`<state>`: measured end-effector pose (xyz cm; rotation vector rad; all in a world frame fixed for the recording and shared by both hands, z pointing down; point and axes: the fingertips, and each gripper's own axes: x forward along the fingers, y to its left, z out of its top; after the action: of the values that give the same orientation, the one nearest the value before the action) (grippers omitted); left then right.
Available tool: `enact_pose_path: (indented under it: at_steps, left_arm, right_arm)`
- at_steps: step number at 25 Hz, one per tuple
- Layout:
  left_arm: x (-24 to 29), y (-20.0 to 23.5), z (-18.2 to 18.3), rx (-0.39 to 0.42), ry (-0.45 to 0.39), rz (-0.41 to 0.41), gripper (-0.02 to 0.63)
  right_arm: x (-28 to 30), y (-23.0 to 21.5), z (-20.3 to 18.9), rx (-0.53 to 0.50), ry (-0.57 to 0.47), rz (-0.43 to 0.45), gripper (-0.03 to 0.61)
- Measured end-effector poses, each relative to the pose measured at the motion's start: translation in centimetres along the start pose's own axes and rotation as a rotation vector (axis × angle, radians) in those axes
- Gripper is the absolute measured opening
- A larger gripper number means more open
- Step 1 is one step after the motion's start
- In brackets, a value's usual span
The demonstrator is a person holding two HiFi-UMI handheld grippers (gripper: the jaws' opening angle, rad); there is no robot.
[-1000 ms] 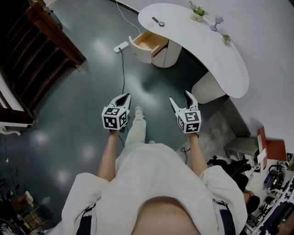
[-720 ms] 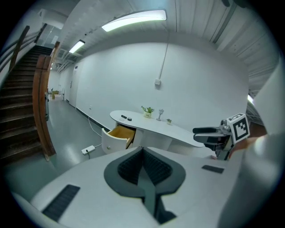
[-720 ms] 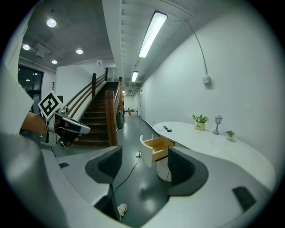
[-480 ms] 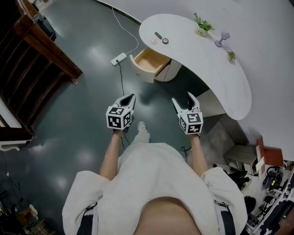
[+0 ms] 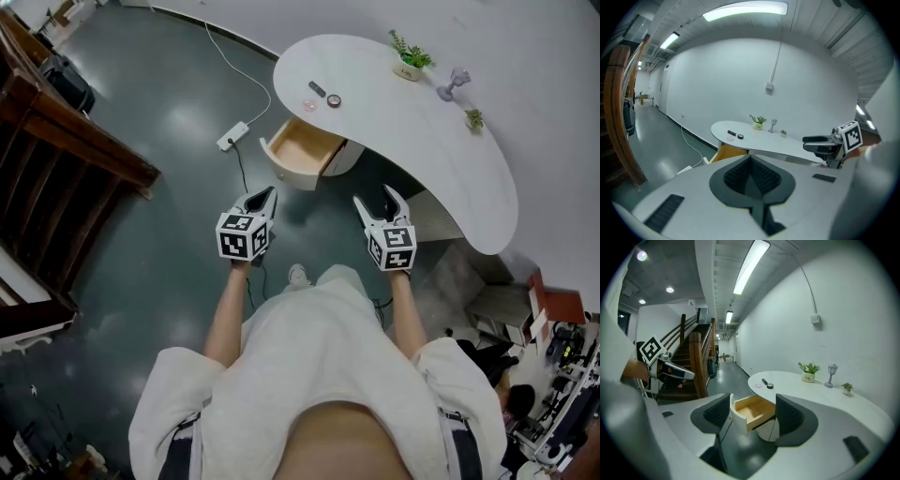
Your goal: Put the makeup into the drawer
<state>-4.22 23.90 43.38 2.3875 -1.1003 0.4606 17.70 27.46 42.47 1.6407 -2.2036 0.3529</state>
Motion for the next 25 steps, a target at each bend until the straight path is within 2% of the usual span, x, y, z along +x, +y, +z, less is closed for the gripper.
enact_pose_path:
  at_steps: [5, 11, 18, 25]
  left_arm:
    - [2.8, 1.7, 0.7, -0.009, 0.018, -0.006, 0.011]
    - [6.7, 4.4, 2.4, -0.019, 0.024, 0.028, 0.011]
    - [12.6, 8.7, 7.1, -0.037, 0.026, 0.091, 0.011]
    - [18.4, 11.2, 11.3, -0.067, 0.041, 0.142, 0.011]
  right_arm:
    - [3.2, -1.1, -0.2, -0.006, 0.037, 0.004, 0.287]
    - [8.8, -3.5, 0.8, -0.014, 0.041, 0.038, 0.290]
    - [17.7, -7.3, 3.7, -0.024, 0.052, 0.104, 0.295]
    - [25.0, -11.1, 5.8, -0.030, 0.092, 0.175, 0.296]
